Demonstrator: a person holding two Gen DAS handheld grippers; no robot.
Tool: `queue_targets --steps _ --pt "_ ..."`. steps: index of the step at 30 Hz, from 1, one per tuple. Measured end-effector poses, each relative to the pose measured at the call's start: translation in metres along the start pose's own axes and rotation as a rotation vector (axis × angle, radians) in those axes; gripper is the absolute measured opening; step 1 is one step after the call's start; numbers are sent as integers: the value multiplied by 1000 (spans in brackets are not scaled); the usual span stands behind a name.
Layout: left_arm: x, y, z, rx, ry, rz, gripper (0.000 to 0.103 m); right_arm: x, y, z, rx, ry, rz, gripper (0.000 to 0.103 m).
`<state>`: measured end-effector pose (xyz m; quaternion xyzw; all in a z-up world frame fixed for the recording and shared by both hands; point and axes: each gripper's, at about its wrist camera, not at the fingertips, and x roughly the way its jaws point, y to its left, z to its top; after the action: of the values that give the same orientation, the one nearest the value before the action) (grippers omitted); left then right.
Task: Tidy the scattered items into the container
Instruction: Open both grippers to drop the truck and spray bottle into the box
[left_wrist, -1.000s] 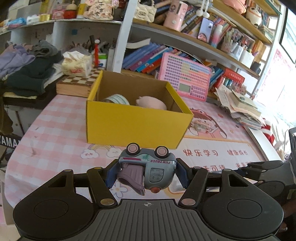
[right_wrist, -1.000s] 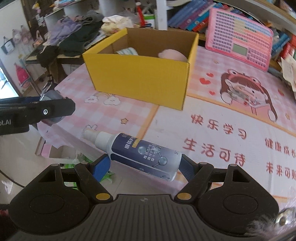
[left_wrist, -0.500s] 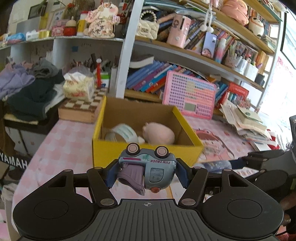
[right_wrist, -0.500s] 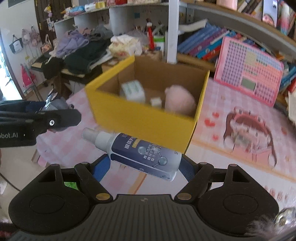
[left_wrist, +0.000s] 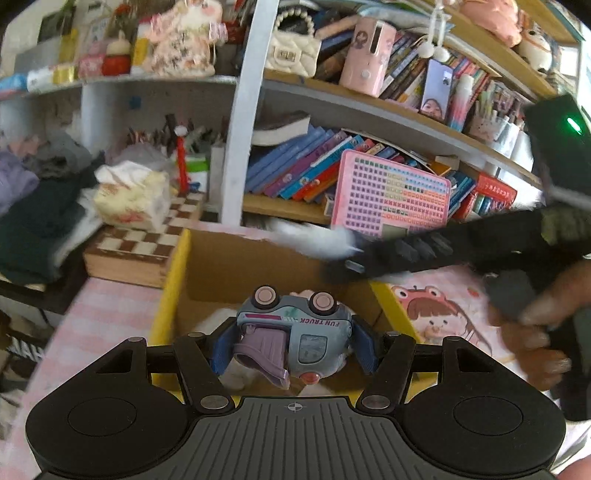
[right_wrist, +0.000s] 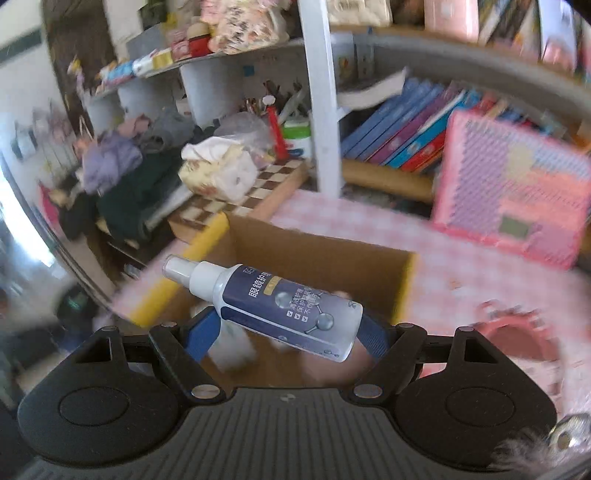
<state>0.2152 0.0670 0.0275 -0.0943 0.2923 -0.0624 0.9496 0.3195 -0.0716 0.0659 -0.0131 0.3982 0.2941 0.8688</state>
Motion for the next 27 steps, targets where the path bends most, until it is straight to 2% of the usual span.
queue_targets --steps 6,8,11,13,21,24,27 --pt "50 -11 5 25 89 5 63 66 -7 30 57 130 32 79" --pt "63 -7 4 5 119 29 63 88 -11 35 57 179 20 79" --pt "76 5 0 -48 162 26 63 115 -17 38 66 230 5 79" --pt "81 6 -2 -46 181 21 64 129 -20 40 57 260 10 79" --pt "94 3 -10 -39 240 24 64 159 -23 39 8 327 6 78" --pt "99 2 -11 -42 257 28 64 162 -23 39 -3 331 2 70" --pt "99 0 -13 -40 266 27 64 161 -26 37 19 329 11 70"
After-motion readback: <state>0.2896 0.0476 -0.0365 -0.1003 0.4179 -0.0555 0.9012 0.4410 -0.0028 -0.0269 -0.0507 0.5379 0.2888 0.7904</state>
